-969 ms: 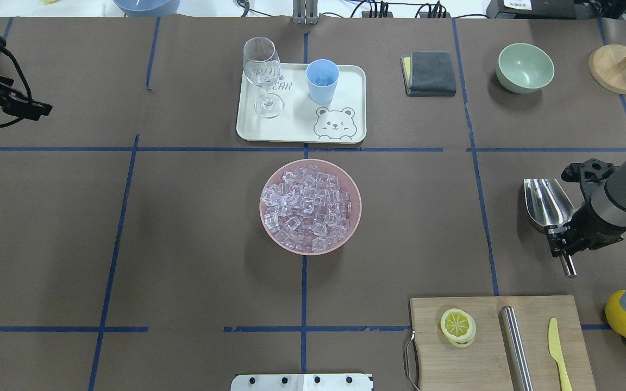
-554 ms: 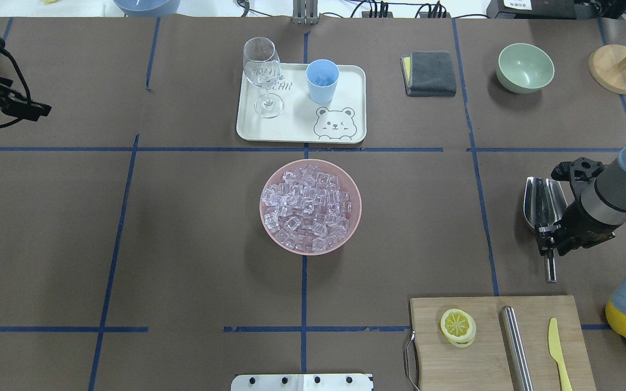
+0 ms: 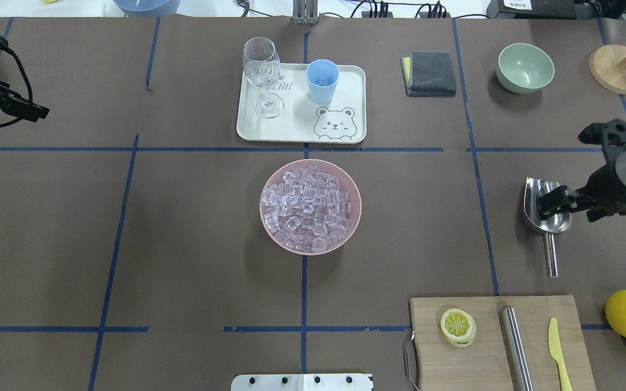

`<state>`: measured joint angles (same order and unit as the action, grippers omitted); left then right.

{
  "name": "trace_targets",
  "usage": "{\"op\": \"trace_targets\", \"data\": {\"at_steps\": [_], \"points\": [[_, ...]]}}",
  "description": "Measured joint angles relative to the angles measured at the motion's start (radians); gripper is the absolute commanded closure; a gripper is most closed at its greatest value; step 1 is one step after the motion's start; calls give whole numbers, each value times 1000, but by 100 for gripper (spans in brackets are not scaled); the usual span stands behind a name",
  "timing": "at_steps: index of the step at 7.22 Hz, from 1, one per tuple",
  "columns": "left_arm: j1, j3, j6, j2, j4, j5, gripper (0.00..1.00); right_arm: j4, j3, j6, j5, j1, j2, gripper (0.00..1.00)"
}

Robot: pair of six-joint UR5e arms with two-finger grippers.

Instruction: Put ice in cup with scoop

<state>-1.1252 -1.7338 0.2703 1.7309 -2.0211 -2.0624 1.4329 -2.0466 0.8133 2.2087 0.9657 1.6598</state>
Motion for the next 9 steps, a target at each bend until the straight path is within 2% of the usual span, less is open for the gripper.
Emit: {"op": "trace_targets", "data": {"at_steps": [2, 5, 6, 9], "points": [[-108, 11, -12, -7, 100, -118, 0, 67, 41, -309, 10, 195, -2, 0], [-309, 57, -242, -100, 173, -267, 0, 133, 238, -759, 90, 474, -13, 0], [-347, 65, -295, -143, 186, -289, 0, 134, 285, -833, 105, 535, -18, 0], [-376, 71, -308, -197, 195, -299, 0, 134, 283, -874, 86, 583, -18, 0]]}}
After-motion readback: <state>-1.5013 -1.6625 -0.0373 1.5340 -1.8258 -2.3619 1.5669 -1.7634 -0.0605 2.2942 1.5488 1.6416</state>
